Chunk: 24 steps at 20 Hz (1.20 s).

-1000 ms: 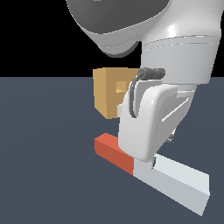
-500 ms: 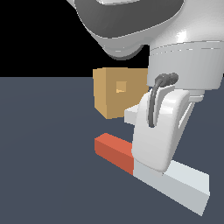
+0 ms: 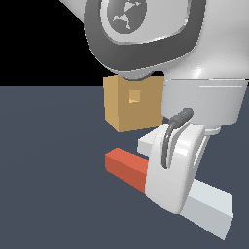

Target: Insert the peg into the horizontal hole in a box.

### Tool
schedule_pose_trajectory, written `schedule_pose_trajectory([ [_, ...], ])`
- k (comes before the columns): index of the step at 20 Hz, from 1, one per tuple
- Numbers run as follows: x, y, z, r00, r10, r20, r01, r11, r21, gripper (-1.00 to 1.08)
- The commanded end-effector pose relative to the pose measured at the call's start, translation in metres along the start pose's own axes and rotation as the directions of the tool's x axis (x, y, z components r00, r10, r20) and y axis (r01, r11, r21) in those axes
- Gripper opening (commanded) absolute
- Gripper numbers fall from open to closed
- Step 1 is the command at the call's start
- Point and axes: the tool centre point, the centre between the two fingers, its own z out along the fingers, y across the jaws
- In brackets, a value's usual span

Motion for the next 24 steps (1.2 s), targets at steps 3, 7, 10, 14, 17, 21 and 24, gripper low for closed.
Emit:
schedule_pose_trajectory([
  [3,0.001,0.000,0.021,1.000,-0.001,-0.001,0.001,1.000,0.001,1.00],
  [7,0.000,0.001,0.024,1.000,-0.002,-0.001,0.002,1.000,0.000,1.00],
  [10,0.000,0.001,0.023,1.000,-0.002,-0.001,0.002,1.000,0.000,-1.00],
  [14,0.000,0.001,0.023,1.000,-0.002,-0.001,0.002,1.000,0.000,-1.00],
  [17,0.000,0.001,0.023,1.000,-0.002,-0.001,0.002,1.000,0.000,-1.00],
  [21,0.000,0.001,0.024,1.000,-0.001,-0.002,0.001,1.000,0.001,-1.00],
  [24,0.002,0.002,0.022,1.000,0.006,-0.002,-0.006,1.000,0.001,-1.00],
])
